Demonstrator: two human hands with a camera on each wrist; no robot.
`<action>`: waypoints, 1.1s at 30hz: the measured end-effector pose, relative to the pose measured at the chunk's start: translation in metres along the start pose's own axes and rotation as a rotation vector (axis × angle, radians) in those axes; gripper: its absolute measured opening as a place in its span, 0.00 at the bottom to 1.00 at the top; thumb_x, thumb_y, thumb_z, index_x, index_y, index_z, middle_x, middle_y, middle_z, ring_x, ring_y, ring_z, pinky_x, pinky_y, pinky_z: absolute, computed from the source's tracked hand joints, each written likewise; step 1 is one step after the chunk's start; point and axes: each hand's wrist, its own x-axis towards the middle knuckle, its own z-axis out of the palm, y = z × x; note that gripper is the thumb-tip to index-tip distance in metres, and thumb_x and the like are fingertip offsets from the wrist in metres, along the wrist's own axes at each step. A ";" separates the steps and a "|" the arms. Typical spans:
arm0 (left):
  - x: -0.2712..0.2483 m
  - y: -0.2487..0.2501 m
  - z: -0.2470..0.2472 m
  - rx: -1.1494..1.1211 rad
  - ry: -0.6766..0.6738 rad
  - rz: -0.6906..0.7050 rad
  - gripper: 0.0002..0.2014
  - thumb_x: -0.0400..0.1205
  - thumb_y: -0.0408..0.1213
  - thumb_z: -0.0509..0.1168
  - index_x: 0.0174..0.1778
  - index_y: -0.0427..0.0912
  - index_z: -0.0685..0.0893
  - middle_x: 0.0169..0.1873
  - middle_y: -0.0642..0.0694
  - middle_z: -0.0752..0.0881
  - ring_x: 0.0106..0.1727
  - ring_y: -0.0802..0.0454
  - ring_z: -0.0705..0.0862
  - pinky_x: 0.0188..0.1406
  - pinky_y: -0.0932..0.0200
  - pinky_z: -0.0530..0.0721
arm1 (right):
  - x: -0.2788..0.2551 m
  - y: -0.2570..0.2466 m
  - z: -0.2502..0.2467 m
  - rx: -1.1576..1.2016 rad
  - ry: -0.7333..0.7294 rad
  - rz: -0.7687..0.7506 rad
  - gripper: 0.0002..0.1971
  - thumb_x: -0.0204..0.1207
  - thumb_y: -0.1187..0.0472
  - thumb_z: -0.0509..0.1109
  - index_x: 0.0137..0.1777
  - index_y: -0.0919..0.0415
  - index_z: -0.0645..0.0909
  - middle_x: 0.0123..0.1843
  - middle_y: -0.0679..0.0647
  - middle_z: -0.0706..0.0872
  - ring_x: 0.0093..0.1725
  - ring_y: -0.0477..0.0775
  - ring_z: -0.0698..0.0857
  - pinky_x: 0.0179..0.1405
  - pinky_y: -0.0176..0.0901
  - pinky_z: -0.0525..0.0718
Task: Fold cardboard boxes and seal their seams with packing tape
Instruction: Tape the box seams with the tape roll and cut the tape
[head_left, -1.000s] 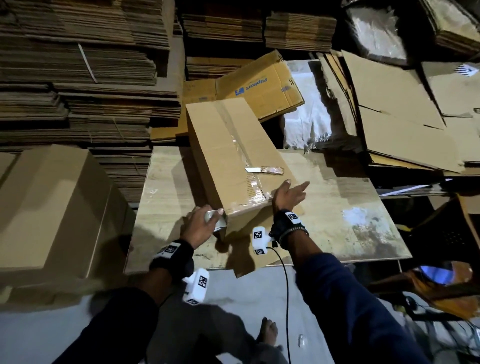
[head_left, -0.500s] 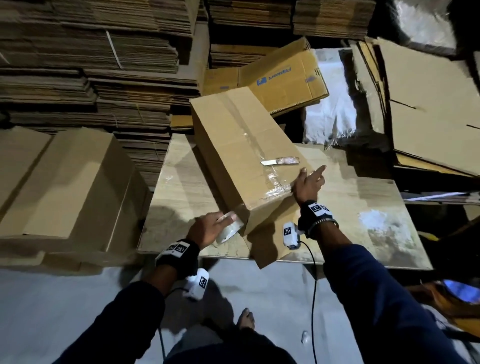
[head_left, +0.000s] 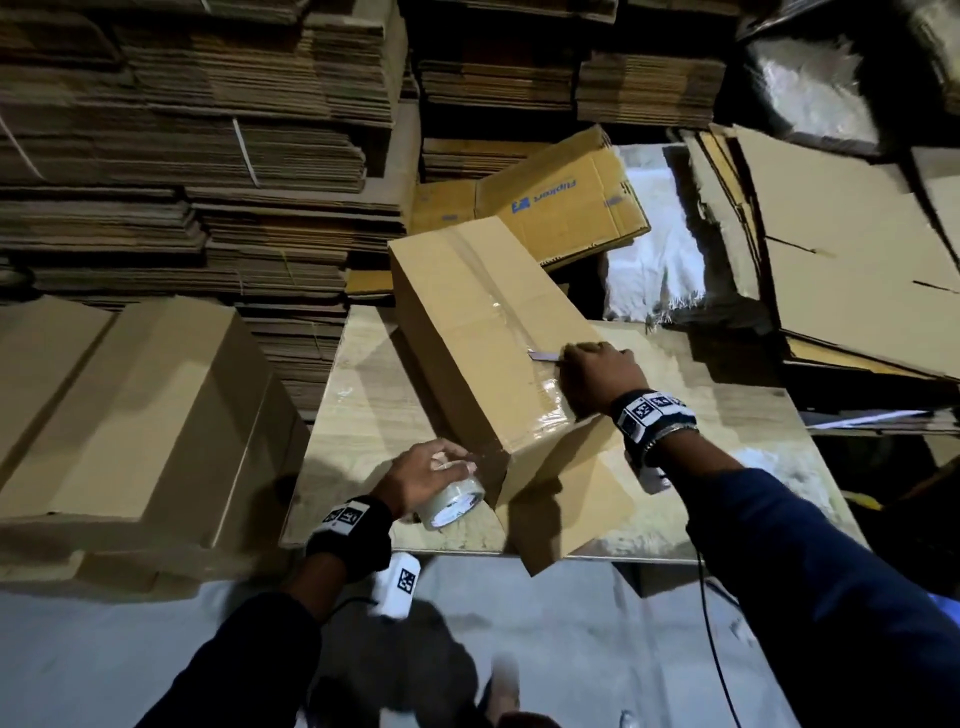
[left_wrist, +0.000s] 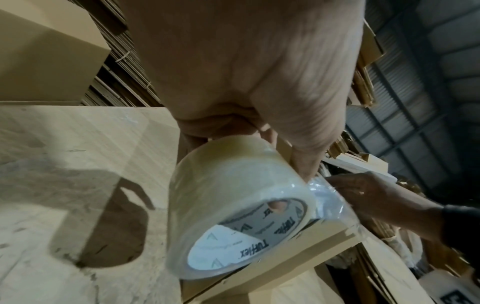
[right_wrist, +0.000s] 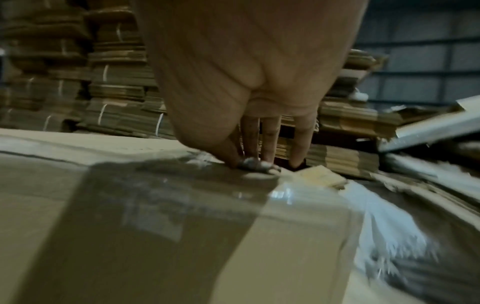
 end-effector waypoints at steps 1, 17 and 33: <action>0.000 0.005 -0.003 -0.018 -0.046 0.017 0.25 0.66 0.66 0.77 0.53 0.56 0.92 0.54 0.55 0.94 0.56 0.54 0.92 0.67 0.43 0.87 | 0.000 -0.002 -0.007 -0.063 0.005 -0.015 0.21 0.82 0.43 0.59 0.65 0.52 0.85 0.59 0.57 0.88 0.60 0.64 0.86 0.58 0.58 0.86; 0.013 0.025 -0.020 -0.064 -0.258 0.005 0.09 0.81 0.44 0.79 0.50 0.43 0.95 0.41 0.50 0.95 0.40 0.57 0.90 0.42 0.62 0.85 | -0.133 -0.114 0.000 0.416 -0.154 0.036 0.11 0.91 0.46 0.57 0.63 0.52 0.66 0.36 0.57 0.83 0.34 0.64 0.82 0.31 0.53 0.78; 0.009 0.029 -0.007 -0.076 -0.171 0.036 0.03 0.81 0.38 0.78 0.47 0.43 0.95 0.40 0.49 0.94 0.40 0.54 0.90 0.42 0.61 0.85 | -0.141 -0.160 0.005 0.037 -0.150 0.073 0.20 0.85 0.52 0.59 0.76 0.52 0.71 0.38 0.57 0.83 0.34 0.63 0.81 0.33 0.46 0.75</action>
